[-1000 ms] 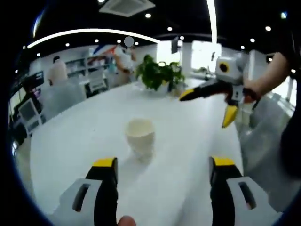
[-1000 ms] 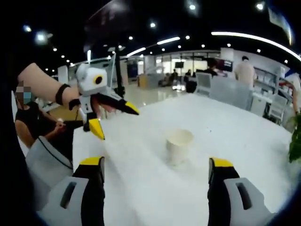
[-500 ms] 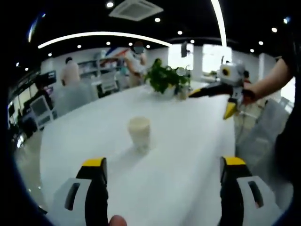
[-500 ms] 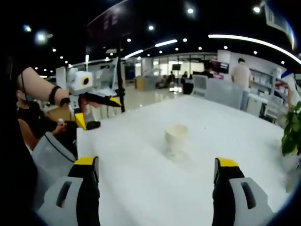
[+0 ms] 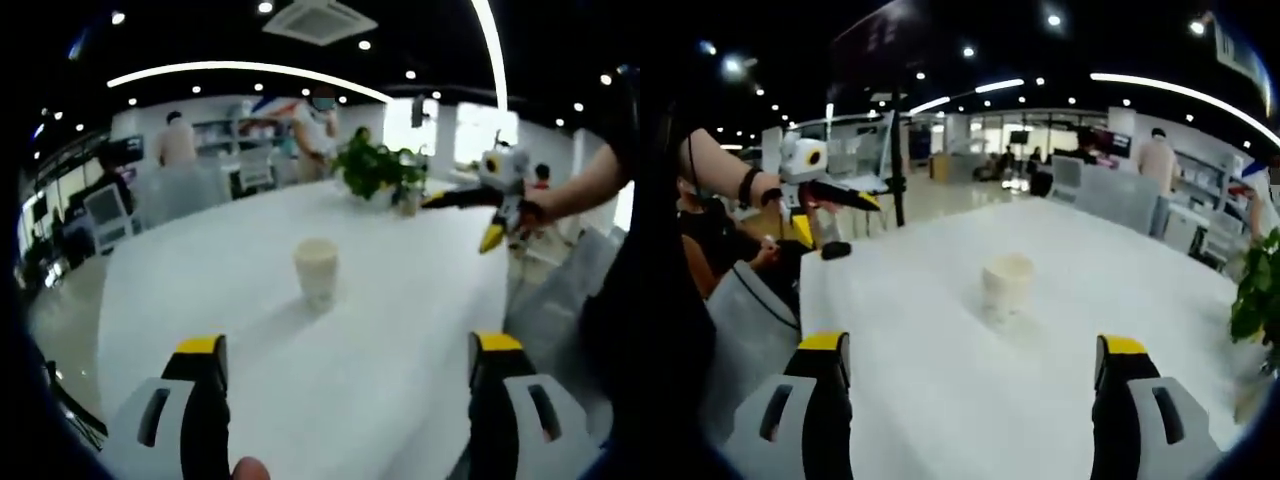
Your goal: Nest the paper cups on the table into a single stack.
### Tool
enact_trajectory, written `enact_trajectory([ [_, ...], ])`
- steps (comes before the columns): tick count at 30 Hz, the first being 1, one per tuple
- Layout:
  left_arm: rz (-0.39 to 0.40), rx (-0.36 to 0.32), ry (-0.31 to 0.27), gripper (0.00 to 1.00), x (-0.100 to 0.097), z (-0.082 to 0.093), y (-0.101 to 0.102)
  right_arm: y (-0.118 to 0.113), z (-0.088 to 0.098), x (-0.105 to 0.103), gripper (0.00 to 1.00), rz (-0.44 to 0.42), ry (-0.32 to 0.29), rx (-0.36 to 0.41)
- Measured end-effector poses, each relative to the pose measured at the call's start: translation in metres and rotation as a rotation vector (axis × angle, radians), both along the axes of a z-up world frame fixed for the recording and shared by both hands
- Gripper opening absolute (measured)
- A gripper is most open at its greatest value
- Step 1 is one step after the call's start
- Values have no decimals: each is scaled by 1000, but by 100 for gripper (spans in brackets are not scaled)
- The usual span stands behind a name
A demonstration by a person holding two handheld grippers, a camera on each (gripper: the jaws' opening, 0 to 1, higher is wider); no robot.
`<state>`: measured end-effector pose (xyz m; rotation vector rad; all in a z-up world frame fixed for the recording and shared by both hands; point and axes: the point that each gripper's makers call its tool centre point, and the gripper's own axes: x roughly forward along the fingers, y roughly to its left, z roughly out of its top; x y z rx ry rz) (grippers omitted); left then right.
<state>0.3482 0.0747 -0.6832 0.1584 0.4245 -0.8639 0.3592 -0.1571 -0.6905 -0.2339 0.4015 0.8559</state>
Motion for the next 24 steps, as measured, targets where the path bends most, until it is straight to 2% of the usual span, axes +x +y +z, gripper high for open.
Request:
enact_trajectory([
  [24, -16, 15, 10, 99, 2, 0, -2, -4, 0, 2, 100, -37, 16, 40],
])
